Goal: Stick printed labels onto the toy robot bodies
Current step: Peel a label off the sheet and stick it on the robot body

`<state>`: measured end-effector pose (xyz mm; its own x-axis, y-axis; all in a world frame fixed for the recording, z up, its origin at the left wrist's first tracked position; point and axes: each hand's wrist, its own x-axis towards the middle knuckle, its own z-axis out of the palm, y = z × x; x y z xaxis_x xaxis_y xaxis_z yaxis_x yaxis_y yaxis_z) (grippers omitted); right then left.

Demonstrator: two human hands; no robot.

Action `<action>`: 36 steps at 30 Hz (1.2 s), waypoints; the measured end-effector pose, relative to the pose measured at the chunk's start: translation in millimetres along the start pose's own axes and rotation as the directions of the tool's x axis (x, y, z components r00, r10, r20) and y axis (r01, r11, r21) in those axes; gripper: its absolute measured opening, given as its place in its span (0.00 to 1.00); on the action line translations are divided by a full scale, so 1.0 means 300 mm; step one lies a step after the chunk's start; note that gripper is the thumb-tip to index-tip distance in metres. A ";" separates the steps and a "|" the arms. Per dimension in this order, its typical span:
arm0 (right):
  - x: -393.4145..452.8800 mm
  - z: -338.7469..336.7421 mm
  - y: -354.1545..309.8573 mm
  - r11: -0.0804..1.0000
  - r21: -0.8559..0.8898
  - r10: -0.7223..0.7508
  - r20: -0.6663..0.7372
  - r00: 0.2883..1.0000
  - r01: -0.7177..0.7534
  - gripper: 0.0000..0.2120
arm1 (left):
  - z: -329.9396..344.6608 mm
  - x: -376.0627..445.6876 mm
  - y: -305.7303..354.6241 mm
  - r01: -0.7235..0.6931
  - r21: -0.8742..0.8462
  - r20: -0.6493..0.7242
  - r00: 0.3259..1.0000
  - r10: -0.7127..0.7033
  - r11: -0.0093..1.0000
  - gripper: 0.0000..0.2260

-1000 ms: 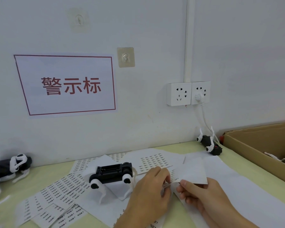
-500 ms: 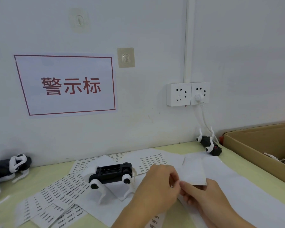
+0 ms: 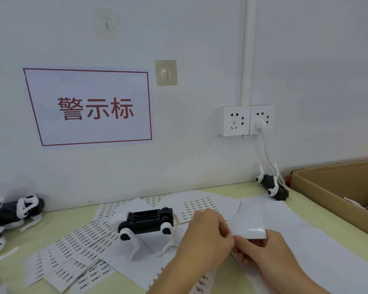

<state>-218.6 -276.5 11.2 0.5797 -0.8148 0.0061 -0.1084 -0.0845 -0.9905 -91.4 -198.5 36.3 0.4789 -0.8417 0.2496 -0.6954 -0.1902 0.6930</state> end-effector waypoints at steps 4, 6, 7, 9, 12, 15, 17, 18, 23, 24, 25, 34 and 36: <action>-0.003 0.003 -0.002 1.000 -0.012 -0.006 -0.007 1.000 0.006 0.10 | -0.004 0.001 -0.003 0.045 -0.024 0.015 0.999 -0.045 0.999 0.10; -0.002 0.005 -0.005 1.000 -0.016 -0.006 -0.009 1.000 0.006 0.10 | -0.003 -0.001 0.000 0.053 -0.021 0.018 0.998 -0.052 0.998 0.10; -0.003 0.005 -0.006 1.000 -0.017 -0.006 -0.009 1.000 0.006 0.10 | -0.003 -0.003 0.003 0.055 -0.023 0.015 0.998 -0.055 0.998 0.09; -0.004 0.004 -0.007 1.000 -0.029 -0.010 -0.003 1.000 0.010 0.11 | -0.008 -0.005 0.008 0.066 -0.039 0.014 0.998 -0.065 0.997 0.08; -0.006 0.002 -0.004 0.999 -0.050 -0.010 0.005 1.000 0.010 0.11 | -0.017 -0.009 0.011 0.080 -0.069 0.030 0.997 -0.078 0.994 0.09; -0.004 0.003 -0.002 0.998 -0.058 -0.007 0.011 1.000 0.008 0.11 | -0.025 -0.013 0.012 0.080 -0.093 0.045 0.996 -0.076 0.992 0.07; -0.001 0.002 -0.003 0.998 -0.055 -0.008 0.006 1.000 0.008 0.12 | -0.031 -0.011 0.008 0.086 -0.115 0.057 0.995 -0.079 0.990 0.05; 0.000 0.001 -0.003 0.999 -0.053 -0.006 0.004 1.000 0.007 0.12 | -0.035 -0.009 0.005 0.093 -0.128 0.066 0.994 -0.085 0.987 0.04; -0.001 0.002 -0.006 0.999 -0.048 -0.007 -0.013 1.000 0.006 0.16 | -0.036 -0.006 0.007 0.082 -0.115 0.077 0.994 -0.074 0.990 0.06; -0.001 0.003 -0.007 0.999 -0.038 -0.004 -0.021 1.000 0.003 0.17 | -0.033 -0.006 0.010 0.074 -0.098 0.069 0.995 -0.067 0.992 0.06; -0.002 0.006 -0.007 1.000 -0.028 -0.001 -0.027 1.000 0.000 0.17 | -0.030 -0.007 0.013 0.066 -0.079 0.065 0.996 -0.061 0.995 0.06; -0.019 0.011 -0.015 0.999 -0.052 -0.009 -0.025 1.000 0.008 0.15 | -0.030 -0.003 0.004 0.076 -0.031 0.088 0.993 -0.073 0.997 0.05; -0.016 0.011 -0.017 0.998 -0.064 -0.006 -0.016 1.000 0.005 0.14 | -0.027 -0.005 0.005 0.084 -0.030 0.082 0.993 -0.081 0.996 0.06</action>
<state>-218.3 -270.3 15.7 0.5672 -0.8235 0.0145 -0.1570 -0.1253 -0.9796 -88.7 -193.4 42.3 0.4884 -0.8619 0.1365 -0.6362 -0.2447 0.7317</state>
